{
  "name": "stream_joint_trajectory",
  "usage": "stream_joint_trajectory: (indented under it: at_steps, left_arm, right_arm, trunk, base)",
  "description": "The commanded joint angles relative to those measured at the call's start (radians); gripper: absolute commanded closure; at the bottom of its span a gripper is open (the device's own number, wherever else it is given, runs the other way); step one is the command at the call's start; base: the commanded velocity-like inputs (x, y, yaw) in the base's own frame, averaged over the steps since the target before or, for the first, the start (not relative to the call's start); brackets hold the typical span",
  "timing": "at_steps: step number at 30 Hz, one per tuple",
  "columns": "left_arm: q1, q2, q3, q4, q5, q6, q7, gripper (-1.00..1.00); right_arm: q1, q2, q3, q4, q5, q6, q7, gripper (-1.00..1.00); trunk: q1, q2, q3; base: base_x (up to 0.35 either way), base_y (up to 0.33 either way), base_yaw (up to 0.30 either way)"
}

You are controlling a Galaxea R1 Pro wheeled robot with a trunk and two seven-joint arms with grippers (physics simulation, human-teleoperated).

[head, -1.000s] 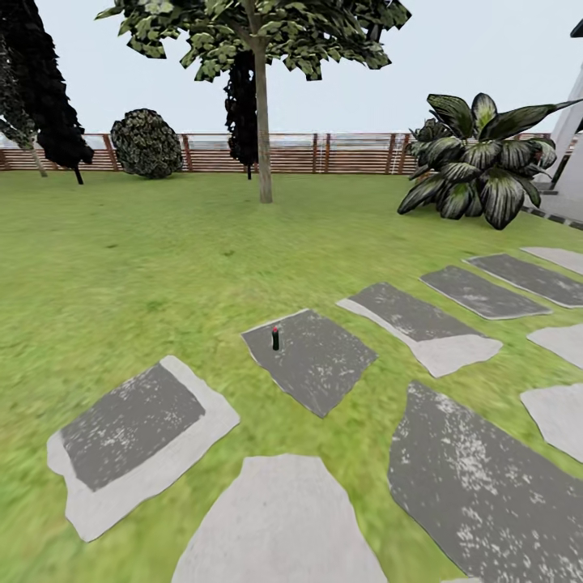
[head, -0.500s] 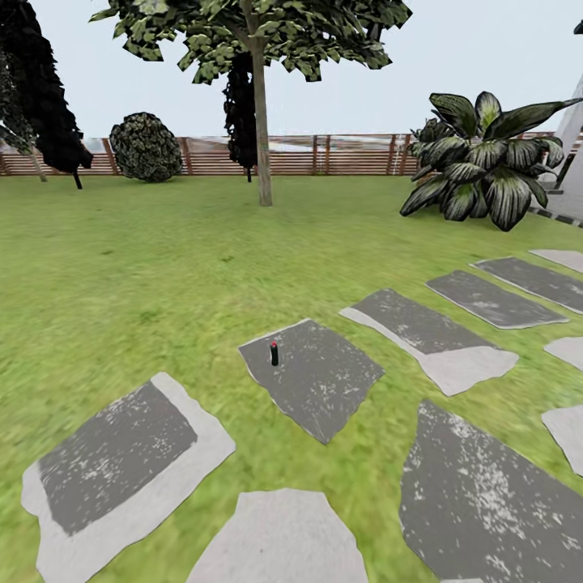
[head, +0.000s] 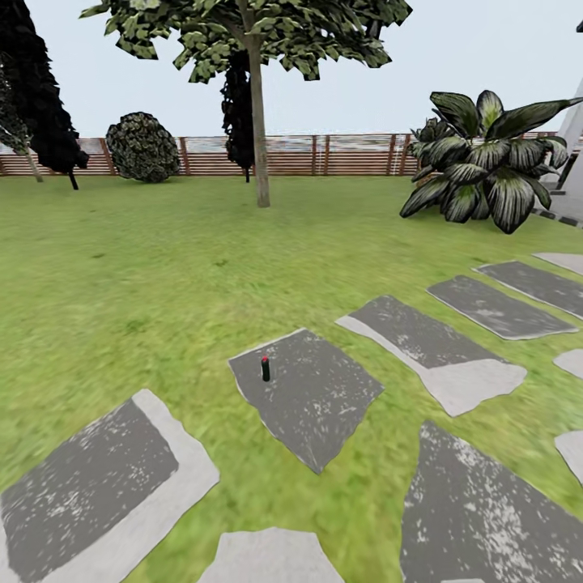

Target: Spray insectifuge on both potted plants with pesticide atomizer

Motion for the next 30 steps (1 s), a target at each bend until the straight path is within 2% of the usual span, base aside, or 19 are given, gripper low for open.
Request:
stream_joint_trajectory:
  at_steps: [1,30]
  left_arm:
    - [0.0,0.0,0.0,0.001,0.008,-0.003,-0.001,-1.0]
    - [0.0,-0.001,0.0,0.001,0.007,-0.003,-0.002,-1.0]
  right_arm:
    - [-0.001,0.0,0.0,0.001,0.0,-0.003,0.001,-1.0]
    - [-0.001,-0.001,-0.001,0.001,0.0,-0.003,0.001,-1.0]
  trunk:
    - [0.0,0.0,-0.001]
    - [0.0,0.0,-0.001]
  base:
    - [0.282,-0.164,0.0]
    - [0.28,-0.167,0.0]
